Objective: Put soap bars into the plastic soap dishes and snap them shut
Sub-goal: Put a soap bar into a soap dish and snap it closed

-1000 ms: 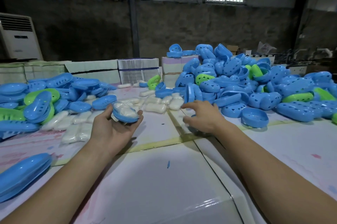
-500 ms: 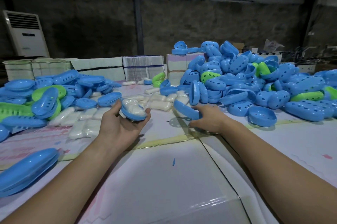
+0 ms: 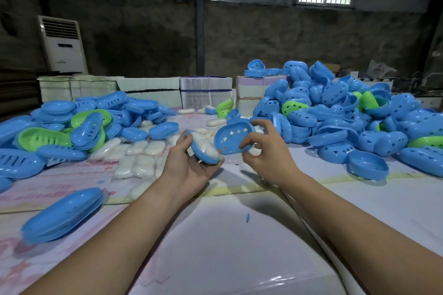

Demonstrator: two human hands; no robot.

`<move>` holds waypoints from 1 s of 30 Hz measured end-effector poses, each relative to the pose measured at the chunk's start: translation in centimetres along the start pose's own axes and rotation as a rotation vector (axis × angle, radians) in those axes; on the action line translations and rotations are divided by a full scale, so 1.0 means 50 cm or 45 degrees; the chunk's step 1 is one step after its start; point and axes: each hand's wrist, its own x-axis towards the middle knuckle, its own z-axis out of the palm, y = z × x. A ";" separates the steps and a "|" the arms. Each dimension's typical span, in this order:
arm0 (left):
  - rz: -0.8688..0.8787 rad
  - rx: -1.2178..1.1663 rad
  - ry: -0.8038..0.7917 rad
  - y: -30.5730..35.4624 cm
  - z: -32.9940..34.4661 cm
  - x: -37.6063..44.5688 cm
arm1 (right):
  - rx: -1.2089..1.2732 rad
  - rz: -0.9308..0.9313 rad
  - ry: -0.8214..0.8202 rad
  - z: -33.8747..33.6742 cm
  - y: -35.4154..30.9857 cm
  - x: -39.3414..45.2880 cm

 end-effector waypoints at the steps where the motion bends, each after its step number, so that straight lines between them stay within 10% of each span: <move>1: 0.017 0.012 0.005 -0.001 0.000 0.001 | -0.049 -0.083 0.000 0.006 -0.014 0.000; 11: 0.110 -0.180 0.013 0.024 0.005 0.001 | -0.241 -0.692 -0.125 0.035 -0.088 0.034; 22: 0.258 -0.005 -0.012 0.041 -0.004 -0.007 | 0.839 0.611 -0.340 0.107 -0.140 0.089; 30: 0.229 0.500 -0.059 0.024 -0.008 -0.001 | 1.204 0.822 -0.684 0.069 -0.078 0.083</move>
